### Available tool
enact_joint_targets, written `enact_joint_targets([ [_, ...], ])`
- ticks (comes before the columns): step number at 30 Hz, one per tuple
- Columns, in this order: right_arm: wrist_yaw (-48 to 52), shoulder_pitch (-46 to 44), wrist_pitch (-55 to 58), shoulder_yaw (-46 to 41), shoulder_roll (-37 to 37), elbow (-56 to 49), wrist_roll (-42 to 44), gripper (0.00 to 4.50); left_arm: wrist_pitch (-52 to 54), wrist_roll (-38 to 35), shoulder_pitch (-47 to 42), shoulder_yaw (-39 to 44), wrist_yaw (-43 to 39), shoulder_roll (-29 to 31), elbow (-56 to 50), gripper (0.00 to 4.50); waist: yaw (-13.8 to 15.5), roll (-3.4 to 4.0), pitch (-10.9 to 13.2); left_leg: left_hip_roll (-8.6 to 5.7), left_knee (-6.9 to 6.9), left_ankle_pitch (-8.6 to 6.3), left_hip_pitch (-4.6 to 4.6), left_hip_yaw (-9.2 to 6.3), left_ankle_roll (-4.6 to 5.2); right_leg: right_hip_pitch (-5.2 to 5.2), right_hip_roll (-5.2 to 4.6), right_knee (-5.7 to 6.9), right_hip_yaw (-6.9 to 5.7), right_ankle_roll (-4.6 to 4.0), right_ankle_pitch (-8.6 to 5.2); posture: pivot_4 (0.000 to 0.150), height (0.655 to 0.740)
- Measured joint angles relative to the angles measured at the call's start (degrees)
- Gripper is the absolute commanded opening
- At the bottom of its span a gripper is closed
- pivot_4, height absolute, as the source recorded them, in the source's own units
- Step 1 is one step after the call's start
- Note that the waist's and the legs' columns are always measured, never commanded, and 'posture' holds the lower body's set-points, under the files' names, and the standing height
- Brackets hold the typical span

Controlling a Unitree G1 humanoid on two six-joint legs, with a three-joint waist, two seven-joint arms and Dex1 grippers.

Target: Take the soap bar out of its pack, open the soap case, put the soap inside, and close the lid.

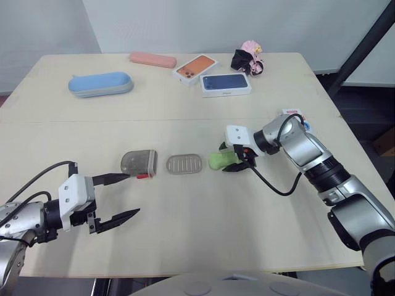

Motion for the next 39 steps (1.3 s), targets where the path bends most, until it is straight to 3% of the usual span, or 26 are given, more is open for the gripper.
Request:
enact_joint_targets([
  [3,-0.36,0.01,0.36,0.04,0.01,-0.21,-0.03,1.74,0.04,0.19,-0.63,-0.66,0.18,0.0,0.13,4.5,0.02,0.0,0.0,0.0,0.0,0.0,0.0,0.0,0.0,-0.01,0.0,0.01,0.0,0.0,0.0,0.15,0.74],
  [4,-0.45,0.01,0.38,0.16,-0.02,-0.25,-0.06,1.68,0.07,0.35,-0.83,-0.71,0.41,-0.01,0.18,4.5,0.03,0.0,0.0,0.0,0.0,0.0,0.0,0.0,0.0,0.0,0.0,0.01,0.0,0.0,0.0,0.15,0.74],
  [18,0.13,-0.86,-1.54,0.11,0.33,-1.59,0.37,1.68,0.44,0.62,-0.89,-1.23,2.74,-0.2,1.04,4.5,-0.08,-0.01,-0.01,0.0,0.01,0.01,-0.02,0.02,-0.02,-0.06,0.02,0.08,0.04,0.0,0.0,0.15,0.74],
  [26,-2.24,-5.51,8.64,-0.1,8.66,-11.09,3.44,1.68,-0.87,0.9,-0.53,0.42,2.32,-0.06,5.04,4.5,-0.05,-0.1,-0.07,0.02,0.01,0.03,0.03,0.02,-0.06,-0.12,0.04,0.21,0.01,0.0,0.0,0.15,0.74],
  [39,-10.78,-5.37,13.62,7.47,15.65,-9.14,0.45,1.68,-1.38,1.06,-1.91,1.35,2.82,0.3,5.85,4.5,-0.32,-0.15,-0.1,-0.01,-0.04,0.08,0.06,0.01,-0.14,-0.15,0.01,0.25,-0.04,0.0,0.0,0.15,0.74],
])
